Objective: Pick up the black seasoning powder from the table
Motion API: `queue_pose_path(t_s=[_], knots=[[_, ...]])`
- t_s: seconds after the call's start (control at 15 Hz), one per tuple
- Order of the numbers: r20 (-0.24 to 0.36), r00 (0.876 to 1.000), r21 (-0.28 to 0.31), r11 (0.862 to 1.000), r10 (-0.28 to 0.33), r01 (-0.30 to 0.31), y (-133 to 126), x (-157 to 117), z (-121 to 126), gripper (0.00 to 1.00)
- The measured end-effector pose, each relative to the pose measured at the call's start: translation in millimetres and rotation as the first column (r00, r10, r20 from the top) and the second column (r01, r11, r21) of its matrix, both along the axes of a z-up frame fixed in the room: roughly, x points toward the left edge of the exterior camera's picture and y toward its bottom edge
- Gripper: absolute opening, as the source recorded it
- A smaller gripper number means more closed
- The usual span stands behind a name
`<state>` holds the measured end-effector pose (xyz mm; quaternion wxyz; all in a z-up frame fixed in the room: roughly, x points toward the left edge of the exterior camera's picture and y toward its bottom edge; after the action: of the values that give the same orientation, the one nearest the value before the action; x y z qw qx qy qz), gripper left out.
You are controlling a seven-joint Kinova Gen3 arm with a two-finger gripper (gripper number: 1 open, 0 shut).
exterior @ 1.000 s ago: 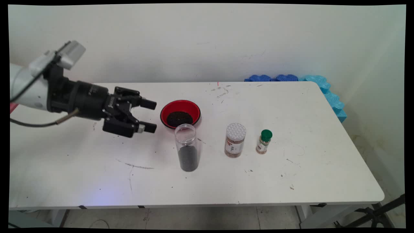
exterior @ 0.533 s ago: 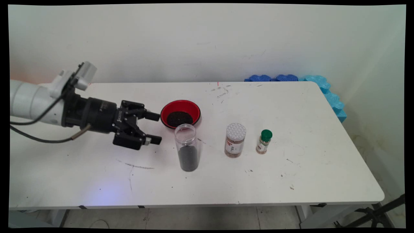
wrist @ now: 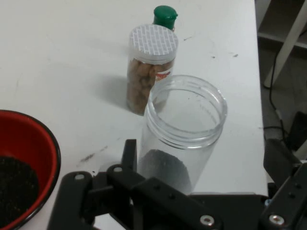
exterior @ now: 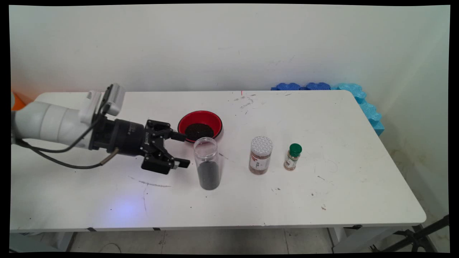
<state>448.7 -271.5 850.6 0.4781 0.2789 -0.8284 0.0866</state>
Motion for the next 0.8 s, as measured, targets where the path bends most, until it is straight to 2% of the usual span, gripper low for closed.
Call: queue_pose_path(t_s=[0.8], knots=[[0.039,0.999,-0.06,0.998,-0.014,0.016,-16.5,-26.9,-26.8,1.0]])
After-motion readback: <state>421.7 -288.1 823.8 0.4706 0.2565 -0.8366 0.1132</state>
